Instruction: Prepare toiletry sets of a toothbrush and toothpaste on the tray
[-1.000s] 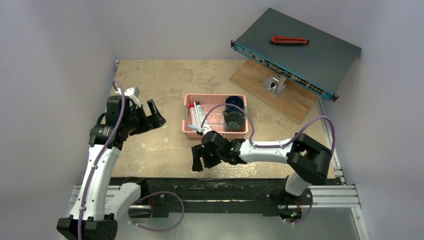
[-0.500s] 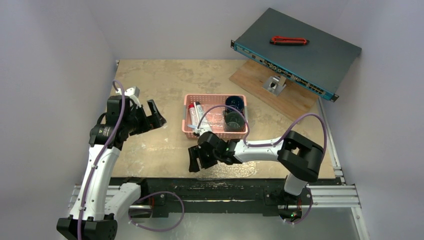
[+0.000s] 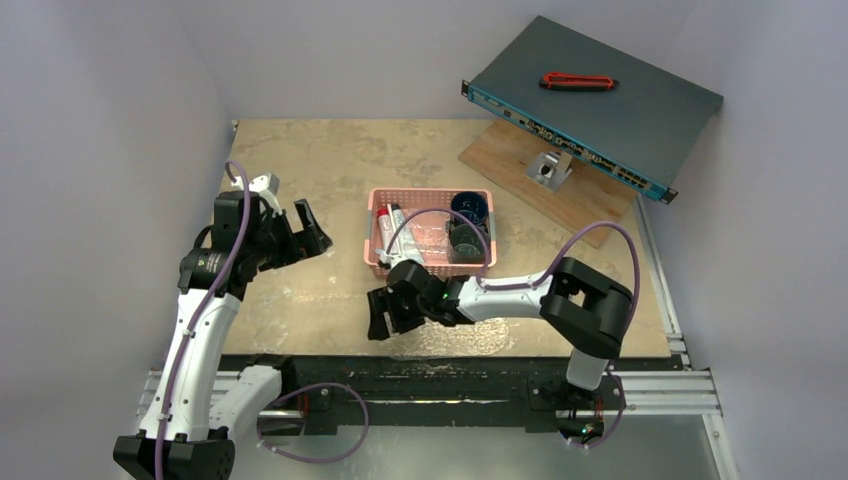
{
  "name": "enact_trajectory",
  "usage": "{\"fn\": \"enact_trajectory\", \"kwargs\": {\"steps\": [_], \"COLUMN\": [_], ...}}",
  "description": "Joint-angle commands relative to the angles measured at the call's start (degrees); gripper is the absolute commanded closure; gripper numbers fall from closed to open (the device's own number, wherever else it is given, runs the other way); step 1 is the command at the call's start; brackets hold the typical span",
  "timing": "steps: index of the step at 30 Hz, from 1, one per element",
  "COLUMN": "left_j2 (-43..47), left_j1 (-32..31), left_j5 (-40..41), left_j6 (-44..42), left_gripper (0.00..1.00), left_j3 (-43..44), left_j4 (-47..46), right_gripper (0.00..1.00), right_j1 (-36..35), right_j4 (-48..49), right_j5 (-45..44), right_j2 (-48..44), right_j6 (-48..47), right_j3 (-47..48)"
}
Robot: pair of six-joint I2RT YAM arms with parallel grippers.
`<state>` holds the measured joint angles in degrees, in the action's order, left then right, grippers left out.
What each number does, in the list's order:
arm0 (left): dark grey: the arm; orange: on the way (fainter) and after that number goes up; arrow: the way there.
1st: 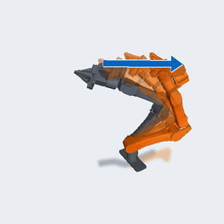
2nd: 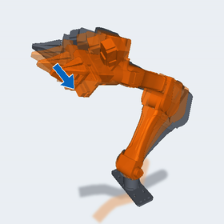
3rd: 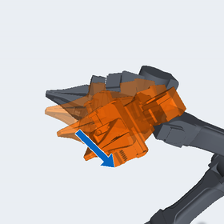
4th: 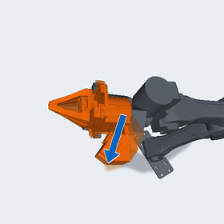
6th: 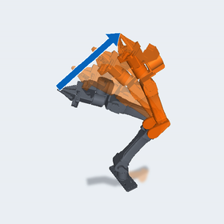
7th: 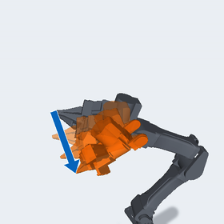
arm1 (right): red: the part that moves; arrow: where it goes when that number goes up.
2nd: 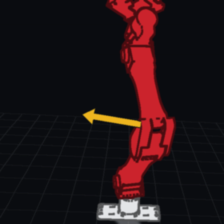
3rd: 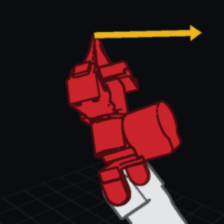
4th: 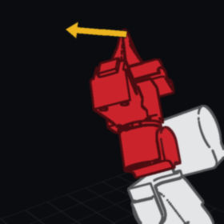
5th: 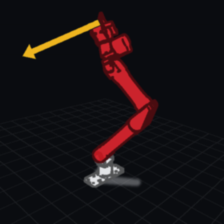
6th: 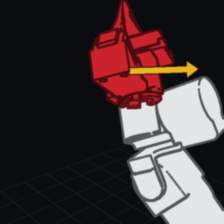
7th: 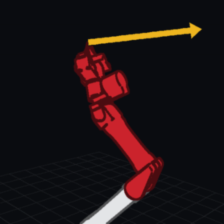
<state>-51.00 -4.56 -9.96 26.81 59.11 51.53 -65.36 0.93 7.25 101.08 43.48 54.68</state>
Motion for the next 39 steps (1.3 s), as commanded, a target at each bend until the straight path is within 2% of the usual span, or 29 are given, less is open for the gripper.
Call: {"fn": "enact_trajectory", "kwargs": {"steps": [1, 19, 22, 31, 39], "left_j2": [-0.1, 0.0, 0.1, 0.5, 0.6], "left_j1": [-0.2, -0.2, -0.2, -0.2, -0.2], "left_j5": [0.7, 1.0, 1.0, 0.6, 0.0], "left_j6": [-0.9, -1.0, -1.0, -0.9, -0.9], "left_gripper": [0.01, 0.01, 0.01, 0.01, 0.01], "left_j3": [-0.2, -0.1, -0.1, -0.1, -0.2], "left_j4": [-1.3, -1.2, -1.1, -1.2, -1.4], "right_gripper": [0.29, 0.29, 0.29, 0.27, 0.27], "right_j1": [-0.4, -0.2, -0.1, 0.0, 0.6], "right_j4": [0.1, -0.8, -3.7, -11.4, -22.0], "right_j5": [-0.5, 0.4, -0.1, -5.5, -15.2], "right_j2": [2.2, 7.0, 7.2, 1.3, -5.9], "right_j6": [-1.0, -4.1, -5.2, -8.7, -12.3], "right_j3": [2.8, 9.3, 11.1, 14.1, 17.4]}}
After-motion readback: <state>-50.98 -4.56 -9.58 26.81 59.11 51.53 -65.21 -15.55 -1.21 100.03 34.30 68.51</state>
